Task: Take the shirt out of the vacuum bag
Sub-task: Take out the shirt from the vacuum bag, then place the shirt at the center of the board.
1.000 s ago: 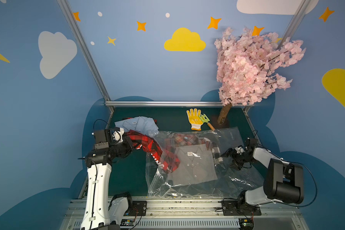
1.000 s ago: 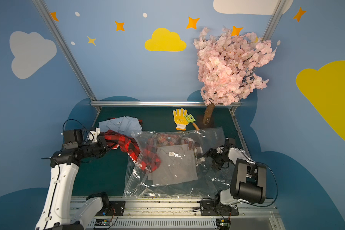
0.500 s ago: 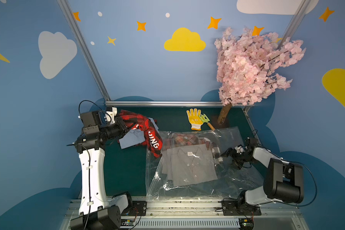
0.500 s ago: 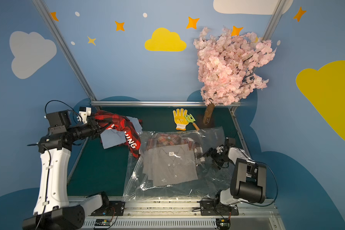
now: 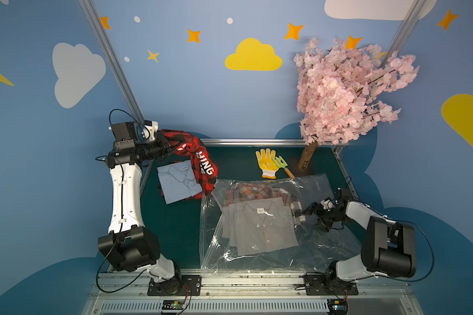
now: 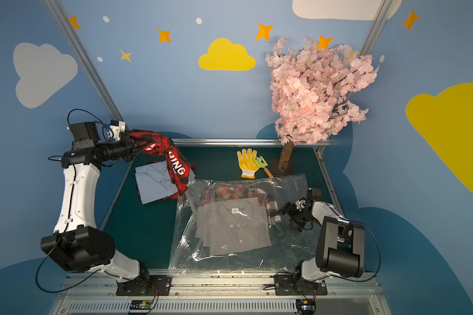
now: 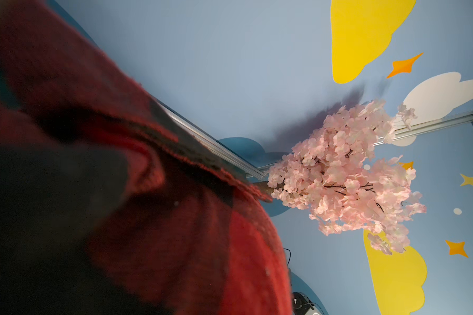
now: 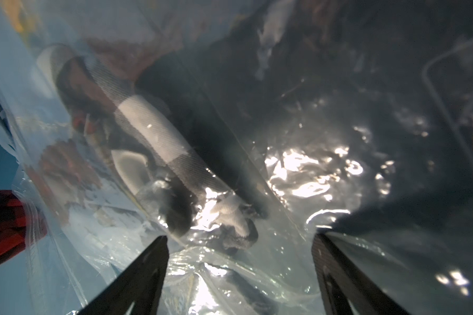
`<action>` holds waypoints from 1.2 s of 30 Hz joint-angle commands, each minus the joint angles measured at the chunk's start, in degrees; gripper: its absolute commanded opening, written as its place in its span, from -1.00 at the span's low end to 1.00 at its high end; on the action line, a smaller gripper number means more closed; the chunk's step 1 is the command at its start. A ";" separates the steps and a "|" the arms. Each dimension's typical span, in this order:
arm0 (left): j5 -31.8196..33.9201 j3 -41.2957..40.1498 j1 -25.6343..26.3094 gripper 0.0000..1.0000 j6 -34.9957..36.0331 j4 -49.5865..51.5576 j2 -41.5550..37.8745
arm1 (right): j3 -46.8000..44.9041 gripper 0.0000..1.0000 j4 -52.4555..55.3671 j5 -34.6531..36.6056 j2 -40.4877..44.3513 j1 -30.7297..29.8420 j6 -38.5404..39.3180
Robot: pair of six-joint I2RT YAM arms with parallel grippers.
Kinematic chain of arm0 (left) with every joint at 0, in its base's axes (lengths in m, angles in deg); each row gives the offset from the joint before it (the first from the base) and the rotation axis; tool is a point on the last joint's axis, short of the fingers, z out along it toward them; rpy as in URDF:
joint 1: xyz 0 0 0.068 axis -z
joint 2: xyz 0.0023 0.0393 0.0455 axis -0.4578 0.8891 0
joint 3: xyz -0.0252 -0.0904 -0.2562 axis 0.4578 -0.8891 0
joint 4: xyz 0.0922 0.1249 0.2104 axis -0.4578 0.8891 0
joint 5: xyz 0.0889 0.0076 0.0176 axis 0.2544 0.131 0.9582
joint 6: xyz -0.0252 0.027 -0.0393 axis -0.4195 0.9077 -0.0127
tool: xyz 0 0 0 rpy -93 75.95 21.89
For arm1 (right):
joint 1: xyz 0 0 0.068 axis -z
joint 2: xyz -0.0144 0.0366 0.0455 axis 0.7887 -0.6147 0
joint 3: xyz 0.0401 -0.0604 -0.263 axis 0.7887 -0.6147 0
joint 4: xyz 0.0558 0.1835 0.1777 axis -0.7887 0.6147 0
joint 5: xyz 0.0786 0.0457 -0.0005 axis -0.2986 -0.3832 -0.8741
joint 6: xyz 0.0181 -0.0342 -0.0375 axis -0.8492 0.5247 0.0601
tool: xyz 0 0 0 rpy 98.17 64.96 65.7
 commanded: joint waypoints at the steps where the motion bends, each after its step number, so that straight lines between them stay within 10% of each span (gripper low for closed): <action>1: -2.11 6.24 0.39 -0.87 -0.22 -3.28 3.37 | 1.26 0.68 -0.49 0.34 -1.22 -0.39 0.50; 11: -2.61 29.42 5.02 -0.88 2.10 3.45 19.25 | 2.69 0.66 -1.26 0.59 -3.56 -1.76 -0.16; 23: 1.03 5.31 -0.54 -0.89 18.53 10.04 16.94 | 3.30 0.64 -2.74 -0.25 -6.24 -4.29 -0.60; 36: 8.92 6.33 -4.10 -0.90 30.35 22.10 17.52 | 4.77 0.63 -1.92 -0.26 -7.12 -6.00 -0.31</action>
